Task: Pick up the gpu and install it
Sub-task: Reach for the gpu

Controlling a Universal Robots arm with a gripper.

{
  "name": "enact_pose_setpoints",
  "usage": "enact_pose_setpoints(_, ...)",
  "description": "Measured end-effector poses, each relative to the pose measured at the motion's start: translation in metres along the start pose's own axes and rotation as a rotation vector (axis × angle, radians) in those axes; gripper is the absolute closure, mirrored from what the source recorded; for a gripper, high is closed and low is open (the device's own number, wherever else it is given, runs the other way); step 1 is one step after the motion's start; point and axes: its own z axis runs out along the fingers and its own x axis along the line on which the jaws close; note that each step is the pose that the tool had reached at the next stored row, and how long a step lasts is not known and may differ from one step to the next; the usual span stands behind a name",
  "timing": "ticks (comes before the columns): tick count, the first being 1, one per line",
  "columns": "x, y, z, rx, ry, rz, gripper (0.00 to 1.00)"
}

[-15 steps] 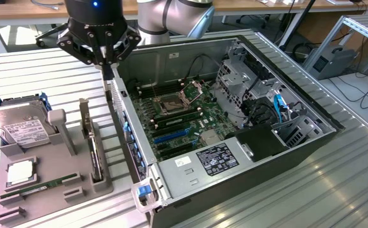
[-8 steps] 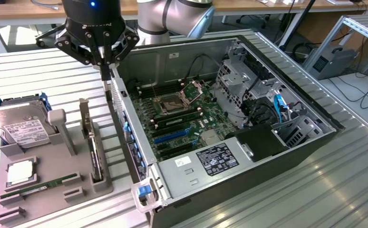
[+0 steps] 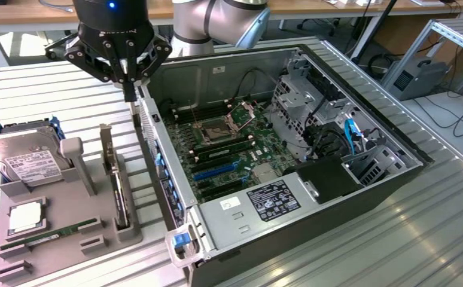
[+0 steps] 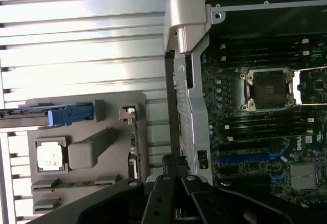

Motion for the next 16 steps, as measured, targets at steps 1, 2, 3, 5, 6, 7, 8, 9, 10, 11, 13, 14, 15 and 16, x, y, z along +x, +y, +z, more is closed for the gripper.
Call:
enact_pose_setpoints(1,0.0004,0.0,0.0,0.0,0.0001,0.0,0.89)
enact_pose_setpoints(2,0.0008,-0.0001,0.0,0.0,0.0,0.0,0.89)
enact_pose_setpoints(3,0.0013,-0.0001,-0.0001,0.0,0.0,0.0,0.89)
enact_pose_setpoints(5,0.0021,-0.0001,-0.0001,0.0,0.0001,0.0,0.89)
enact_pose_setpoints(6,0.0025,-0.0002,-0.0001,0.0,0.0,0.0,0.89)
enact_pose_setpoints(7,0.0029,-0.0002,-0.0001,0.0,0.0,0.0,0.89)
enact_pose_setpoints(8,0.0033,-0.0002,-0.0001,0.0,0.0001,0.0,0.89)
enact_pose_setpoints(9,0.0037,-0.0003,-0.0001,0.0,0.0,0.0,0.89)
enact_pose_setpoints(10,0.0041,-0.0003,-0.0001,0.0,0.0,0.0,0.89)
enact_pose_setpoints(11,0.0044,-0.0003,-0.0001,0.0,0.0,0.0,0.89)
enact_pose_setpoints(13,0.0051,-0.0004,-0.0002,0.0,0.0001,0.0,0.89)
enact_pose_setpoints(14,0.0055,-0.0004,-0.0002,0.0,0.0001,0.0,0.89)
enact_pose_setpoints(15,0.006,-0.0004,-0.0002,0.0,0.0,0.0,0.89)
enact_pose_setpoints(16,0.0063,-0.0005,-0.0002,0.0,0.0001,0.0,0.89)
